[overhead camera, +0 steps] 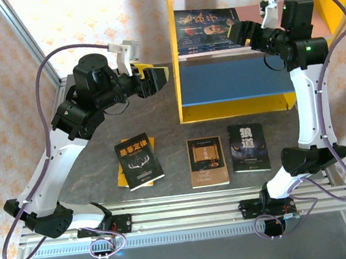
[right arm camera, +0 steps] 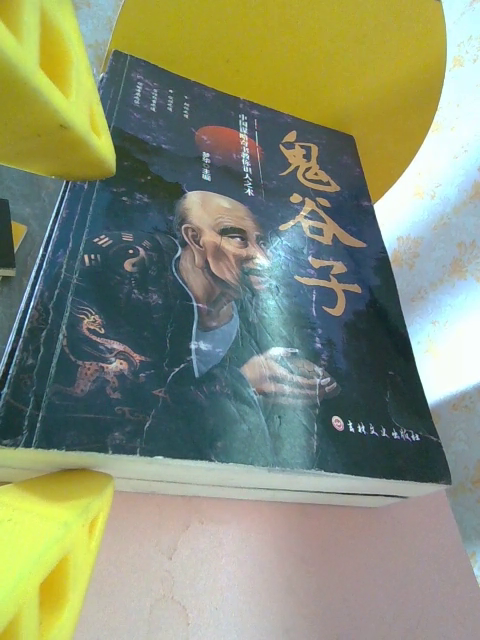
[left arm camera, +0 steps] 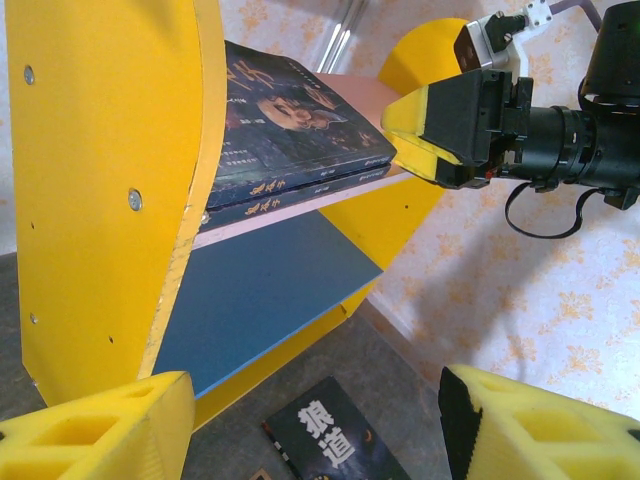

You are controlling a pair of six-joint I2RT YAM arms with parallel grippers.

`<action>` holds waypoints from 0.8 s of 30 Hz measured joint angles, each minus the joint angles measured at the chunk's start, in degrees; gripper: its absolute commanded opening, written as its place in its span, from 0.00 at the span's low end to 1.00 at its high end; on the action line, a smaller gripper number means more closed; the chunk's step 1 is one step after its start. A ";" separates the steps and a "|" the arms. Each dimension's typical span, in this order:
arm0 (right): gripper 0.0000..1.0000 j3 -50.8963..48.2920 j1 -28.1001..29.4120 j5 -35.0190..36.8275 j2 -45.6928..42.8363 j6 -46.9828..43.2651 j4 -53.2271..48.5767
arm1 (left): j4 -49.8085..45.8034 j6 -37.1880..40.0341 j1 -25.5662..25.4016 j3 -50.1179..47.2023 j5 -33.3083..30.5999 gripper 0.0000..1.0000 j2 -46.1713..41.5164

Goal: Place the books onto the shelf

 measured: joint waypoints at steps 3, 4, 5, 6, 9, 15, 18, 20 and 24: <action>0.75 0.00 0.00 0.04 -0.04 -0.22 -0.04 | 0.00 0.00 0.00 0.00 -0.17 0.65 0.00; 0.75 0.00 -0.02 0.11 -0.07 -0.24 -0.07 | 0.00 0.00 0.00 0.00 -0.20 0.65 -0.02; 0.75 0.00 -0.11 0.13 -0.09 -0.22 -0.11 | 0.00 0.00 0.00 0.00 -0.24 0.65 -0.02; 0.75 0.00 -0.24 0.11 -0.11 -0.22 -0.11 | 0.00 0.00 0.00 0.00 -0.31 0.65 0.00; 0.75 0.00 -0.87 -0.28 -0.26 -0.22 -0.13 | 0.00 0.00 -0.04 0.00 -0.46 0.64 -0.02; 0.75 -0.09 -2.32 -0.79 -1.25 -0.20 -0.11 | -0.02 0.02 -0.37 -0.09 -1.25 0.64 -0.26; 0.75 -1.05 -3.37 -0.87 -2.89 -0.20 -0.07 | -0.02 0.04 -0.37 -0.22 -1.49 0.64 -0.63; 0.75 -2.16 -3.78 -0.59 -4.48 -0.22 -0.04 | 0.00 0.17 -0.37 -0.68 -1.97 0.64 -1.05; 0.75 -7.37 -3.96 2.10 -9.88 -0.66 0.13 | -0.24 0.42 -0.37 -3.19 -4.33 0.65 -2.51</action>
